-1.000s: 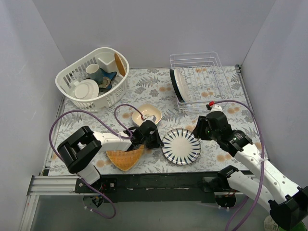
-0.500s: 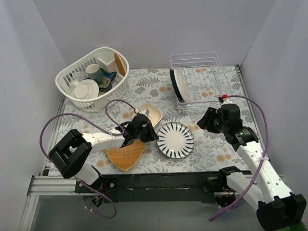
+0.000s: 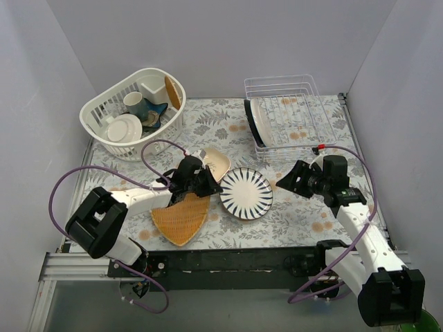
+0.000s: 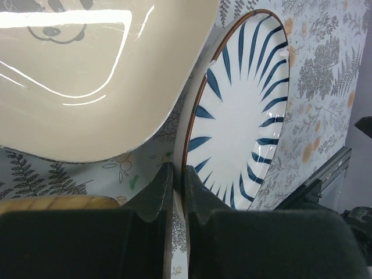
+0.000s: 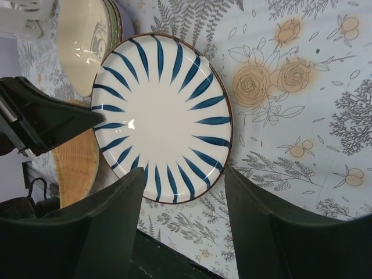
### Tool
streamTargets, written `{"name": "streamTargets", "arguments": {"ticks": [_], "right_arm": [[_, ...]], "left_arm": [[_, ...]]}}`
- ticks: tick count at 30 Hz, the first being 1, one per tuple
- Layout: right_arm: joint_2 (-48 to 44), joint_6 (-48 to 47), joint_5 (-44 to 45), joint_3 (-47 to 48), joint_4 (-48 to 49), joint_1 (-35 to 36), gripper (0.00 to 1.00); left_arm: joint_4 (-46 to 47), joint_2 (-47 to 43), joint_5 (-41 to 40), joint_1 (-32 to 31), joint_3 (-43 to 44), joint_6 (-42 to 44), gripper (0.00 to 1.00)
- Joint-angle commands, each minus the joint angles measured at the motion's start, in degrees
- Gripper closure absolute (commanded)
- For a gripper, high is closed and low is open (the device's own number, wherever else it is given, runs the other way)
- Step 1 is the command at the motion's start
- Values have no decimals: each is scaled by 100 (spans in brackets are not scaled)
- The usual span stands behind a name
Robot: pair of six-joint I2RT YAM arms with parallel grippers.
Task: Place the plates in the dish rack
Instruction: Pick up the plate at the center of the board.
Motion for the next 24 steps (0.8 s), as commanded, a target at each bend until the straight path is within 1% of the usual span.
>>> {"name": "streamTargets", "arguments": {"ticks": [1, 7, 11, 17, 21, 24], "right_arm": [[211, 203, -887, -338, 722, -118, 34], [247, 178, -906, -515, 775, -153, 34], [230, -85, -774, -419, 529, -171, 33], [195, -367, -396, -383, 126, -180, 29], [133, -490, -238, -409, 90, -197, 27], [98, -438, -360, -558, 290, -206, 27]], "left_arm": [[1045, -561, 752, 33, -68, -180, 100], [1459, -578, 1026, 42, -235, -339, 100], [1468, -596, 1034, 60, -235, -321, 100], [1398, -622, 1061, 121, -104, -242, 100], [1292, -649, 1078, 156, 11, -181, 100], [1310, -666, 1122, 174, 55, -189, 100]]}}
